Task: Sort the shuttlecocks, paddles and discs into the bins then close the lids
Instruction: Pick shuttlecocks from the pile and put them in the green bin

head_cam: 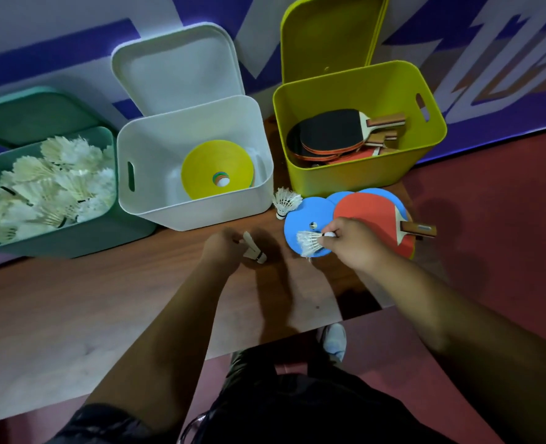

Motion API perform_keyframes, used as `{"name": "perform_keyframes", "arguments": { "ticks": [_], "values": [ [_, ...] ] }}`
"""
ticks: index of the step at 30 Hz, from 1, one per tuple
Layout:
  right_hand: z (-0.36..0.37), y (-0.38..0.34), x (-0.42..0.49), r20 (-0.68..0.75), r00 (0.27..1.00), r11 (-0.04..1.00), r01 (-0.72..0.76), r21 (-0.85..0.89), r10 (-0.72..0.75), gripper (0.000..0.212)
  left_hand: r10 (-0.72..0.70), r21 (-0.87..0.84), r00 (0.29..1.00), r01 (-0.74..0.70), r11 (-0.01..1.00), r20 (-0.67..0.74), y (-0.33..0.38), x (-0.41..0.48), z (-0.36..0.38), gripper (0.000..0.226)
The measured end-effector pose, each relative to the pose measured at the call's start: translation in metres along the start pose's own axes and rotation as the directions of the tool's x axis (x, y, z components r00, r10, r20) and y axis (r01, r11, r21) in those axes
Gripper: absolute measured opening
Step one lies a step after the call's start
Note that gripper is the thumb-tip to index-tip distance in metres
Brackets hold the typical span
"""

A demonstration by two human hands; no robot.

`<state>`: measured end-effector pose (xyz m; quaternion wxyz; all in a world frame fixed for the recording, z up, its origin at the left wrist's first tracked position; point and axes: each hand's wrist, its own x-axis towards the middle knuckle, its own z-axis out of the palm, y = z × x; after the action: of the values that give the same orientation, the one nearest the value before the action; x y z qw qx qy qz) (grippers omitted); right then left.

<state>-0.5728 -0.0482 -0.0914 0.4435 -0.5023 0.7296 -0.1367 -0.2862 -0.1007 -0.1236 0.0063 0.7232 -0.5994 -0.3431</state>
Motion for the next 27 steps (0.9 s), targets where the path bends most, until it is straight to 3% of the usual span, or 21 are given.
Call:
{"name": "perform_keyframes", "arguments": {
  "ticks": [5,9,14,17,22,24,27],
  "values": [
    [0.02,-0.069,0.003,0.133,0.989,0.982,0.037,0.185,-0.063,0.019,-0.014,-0.099,1.0,0.014,0.995,0.0,-0.023,-0.012,-0.045,0.007],
    [0.053,-0.135,0.009,0.277,0.943,0.971,0.129,0.202,-0.183,0.024,-0.04,-0.18,0.998,0.029,0.983,-0.054,-0.053,-0.03,-0.093,0.009],
    [0.097,-0.219,0.009,0.337,0.881,0.942,0.296,0.158,-0.333,0.019,-0.099,-0.268,0.974,0.042,0.963,-0.204,-0.099,-0.063,-0.158,0.009],
    [0.124,-0.265,0.009,0.323,0.873,0.928,0.309,0.209,-0.364,0.012,-0.112,-0.308,0.938,0.006,0.951,-0.328,-0.126,-0.08,-0.19,0.007],
    [0.15,-0.325,0.014,0.311,0.892,0.913,0.214,0.348,-0.328,0.028,-0.161,-0.381,0.857,-0.043,0.924,-0.489,-0.157,-0.086,-0.234,0.009],
    [0.154,-0.342,0.017,0.285,0.9,0.917,0.233,0.324,-0.33,0.027,-0.163,-0.386,0.832,-0.066,0.92,-0.53,-0.164,-0.082,-0.249,0.01],
    [0.16,-0.364,0.028,0.13,0.942,0.941,0.284,0.185,-0.31,0.029,-0.13,-0.393,0.815,-0.127,0.911,-0.565,-0.171,-0.069,-0.27,0.008]
  ]
}}
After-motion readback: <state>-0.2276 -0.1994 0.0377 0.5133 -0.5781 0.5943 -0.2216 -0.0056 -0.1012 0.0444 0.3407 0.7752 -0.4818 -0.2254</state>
